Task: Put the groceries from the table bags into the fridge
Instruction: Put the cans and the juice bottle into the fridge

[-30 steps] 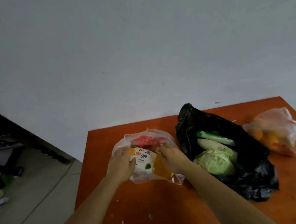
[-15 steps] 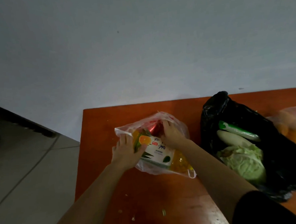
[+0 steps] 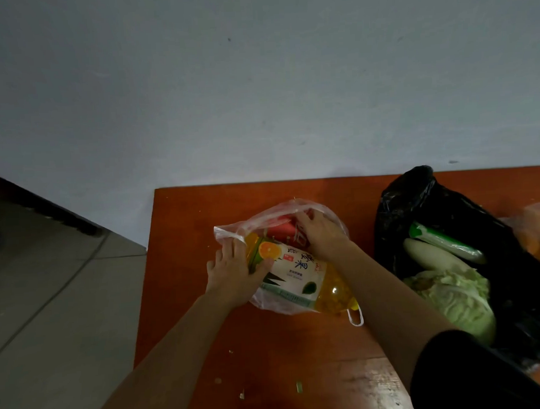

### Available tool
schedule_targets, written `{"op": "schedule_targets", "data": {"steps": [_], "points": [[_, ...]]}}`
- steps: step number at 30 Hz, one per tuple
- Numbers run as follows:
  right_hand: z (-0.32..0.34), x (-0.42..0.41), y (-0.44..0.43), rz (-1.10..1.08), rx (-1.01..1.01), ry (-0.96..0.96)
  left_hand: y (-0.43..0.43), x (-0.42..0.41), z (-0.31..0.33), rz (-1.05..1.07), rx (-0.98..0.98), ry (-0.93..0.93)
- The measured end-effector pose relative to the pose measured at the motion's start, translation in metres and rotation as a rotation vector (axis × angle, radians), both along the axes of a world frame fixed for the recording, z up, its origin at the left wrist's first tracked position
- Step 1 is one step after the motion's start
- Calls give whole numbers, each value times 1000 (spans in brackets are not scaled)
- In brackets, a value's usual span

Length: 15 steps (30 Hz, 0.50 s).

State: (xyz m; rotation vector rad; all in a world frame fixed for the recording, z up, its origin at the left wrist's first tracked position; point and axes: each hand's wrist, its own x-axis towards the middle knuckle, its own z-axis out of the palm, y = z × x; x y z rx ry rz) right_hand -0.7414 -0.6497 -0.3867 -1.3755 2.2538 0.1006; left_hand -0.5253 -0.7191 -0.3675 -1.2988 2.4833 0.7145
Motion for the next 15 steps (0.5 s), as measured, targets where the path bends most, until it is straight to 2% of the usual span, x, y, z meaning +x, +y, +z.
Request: {"op": "schedule_targets", "data": {"steps": [7, 12, 15], "points": [[9, -3, 9, 52, -65, -113, 3, 4, -3, -18, -28, 7], [56, -1, 29, -3, -192, -217, 7, 8, -3, -28, -22, -19], [80, 9, 51, -33, -248, -216, 6, 7, -4, -40, -25, -43]]}}
